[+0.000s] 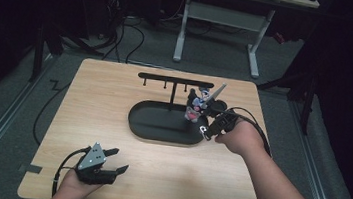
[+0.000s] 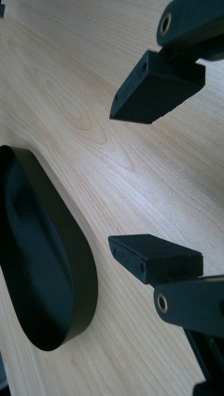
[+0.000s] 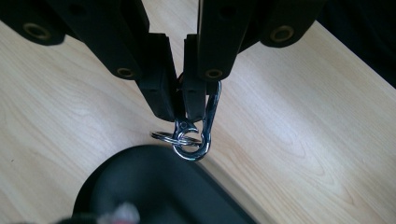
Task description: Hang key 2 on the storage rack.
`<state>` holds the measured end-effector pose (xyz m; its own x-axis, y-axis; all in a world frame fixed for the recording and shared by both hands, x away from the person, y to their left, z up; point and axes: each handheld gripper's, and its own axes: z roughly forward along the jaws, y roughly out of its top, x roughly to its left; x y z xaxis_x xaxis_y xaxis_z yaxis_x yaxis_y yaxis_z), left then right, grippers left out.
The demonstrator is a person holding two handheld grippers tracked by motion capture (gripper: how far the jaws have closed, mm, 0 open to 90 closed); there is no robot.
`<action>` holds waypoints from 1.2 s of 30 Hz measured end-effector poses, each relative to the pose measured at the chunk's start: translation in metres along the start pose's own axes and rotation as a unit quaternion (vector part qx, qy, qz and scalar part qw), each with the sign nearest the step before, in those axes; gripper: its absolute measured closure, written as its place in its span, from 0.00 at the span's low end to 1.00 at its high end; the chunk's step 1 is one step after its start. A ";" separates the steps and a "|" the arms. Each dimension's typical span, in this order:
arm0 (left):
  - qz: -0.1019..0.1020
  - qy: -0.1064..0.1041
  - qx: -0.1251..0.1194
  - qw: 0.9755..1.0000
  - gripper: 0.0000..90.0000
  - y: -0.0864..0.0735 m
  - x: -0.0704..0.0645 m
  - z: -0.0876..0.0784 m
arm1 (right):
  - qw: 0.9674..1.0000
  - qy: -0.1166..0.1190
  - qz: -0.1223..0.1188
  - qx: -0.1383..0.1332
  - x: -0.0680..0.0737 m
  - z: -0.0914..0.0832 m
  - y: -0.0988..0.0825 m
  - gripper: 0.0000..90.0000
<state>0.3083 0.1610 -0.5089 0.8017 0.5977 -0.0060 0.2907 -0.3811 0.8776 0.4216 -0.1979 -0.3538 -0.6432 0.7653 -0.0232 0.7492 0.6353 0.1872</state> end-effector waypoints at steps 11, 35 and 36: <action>-0.003 -0.001 -0.001 1.000 0.38 -0.001 0.001 0.000 | 1.000 -0.002 0.005 -0.012 -0.005 -0.014 0.027 0.94; -0.001 0.000 0.002 1.000 0.38 -0.002 0.001 -0.002 | 0.999 -0.009 -0.008 -0.041 -0.010 -0.026 0.099 0.94; -0.001 0.000 0.002 1.000 0.38 -0.002 0.001 -0.002 | 0.999 -0.009 -0.008 -0.041 -0.010 -0.026 0.099 0.94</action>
<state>0.3078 0.1640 -0.5093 0.8015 0.5979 -0.0075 0.2938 -0.3829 0.8758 0.4980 -0.1451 -0.3098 -0.6520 0.7569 -0.0439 0.7227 0.6380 0.2660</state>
